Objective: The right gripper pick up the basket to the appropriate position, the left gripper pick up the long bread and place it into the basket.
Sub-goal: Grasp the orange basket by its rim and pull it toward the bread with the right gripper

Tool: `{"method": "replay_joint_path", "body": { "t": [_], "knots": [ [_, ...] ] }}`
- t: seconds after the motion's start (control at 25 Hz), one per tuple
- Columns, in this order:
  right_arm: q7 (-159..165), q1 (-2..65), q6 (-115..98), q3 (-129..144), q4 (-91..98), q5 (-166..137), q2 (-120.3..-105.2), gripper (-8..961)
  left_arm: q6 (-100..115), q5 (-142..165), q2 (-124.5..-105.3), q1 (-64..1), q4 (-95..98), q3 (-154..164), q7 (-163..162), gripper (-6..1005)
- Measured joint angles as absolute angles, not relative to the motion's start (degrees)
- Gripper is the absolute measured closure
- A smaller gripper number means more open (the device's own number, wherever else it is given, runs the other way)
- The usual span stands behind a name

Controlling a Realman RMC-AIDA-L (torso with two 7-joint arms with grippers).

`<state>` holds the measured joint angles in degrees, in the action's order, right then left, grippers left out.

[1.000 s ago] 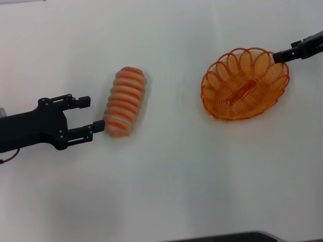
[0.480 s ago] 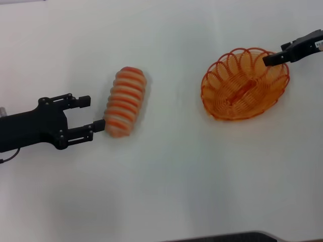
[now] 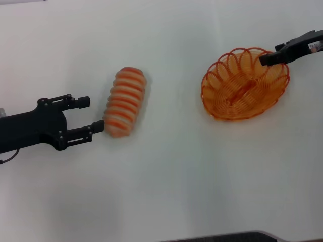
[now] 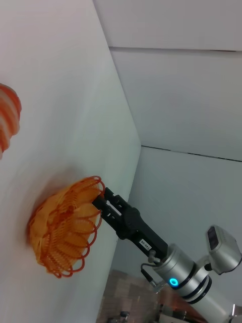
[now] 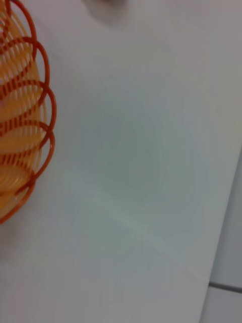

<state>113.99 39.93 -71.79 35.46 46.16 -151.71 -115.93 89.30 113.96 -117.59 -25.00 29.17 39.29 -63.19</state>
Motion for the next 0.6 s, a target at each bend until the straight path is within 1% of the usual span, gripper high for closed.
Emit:
{"method": "replay_joint_path", "body": {
  "t": [0.16,0.52,0.6],
  "knots": [
    [113.67,40.02,-71.99,35.55,46.06,-151.68,-116.3,313,89.3,113.99,-117.59,-24.96,29.19,39.29,-63.19,283],
    [113.67,39.78,-71.67,35.52,45.25,-151.61,-116.48,329,89.3,114.01,-117.59,-24.86,29.18,39.29,-63.19,283],
    [113.7,39.79,-71.64,35.51,45.14,-151.61,-116.48,447,89.3,114.02,-117.59,-24.86,29.18,39.35,-63.2,283]
  ]
}}
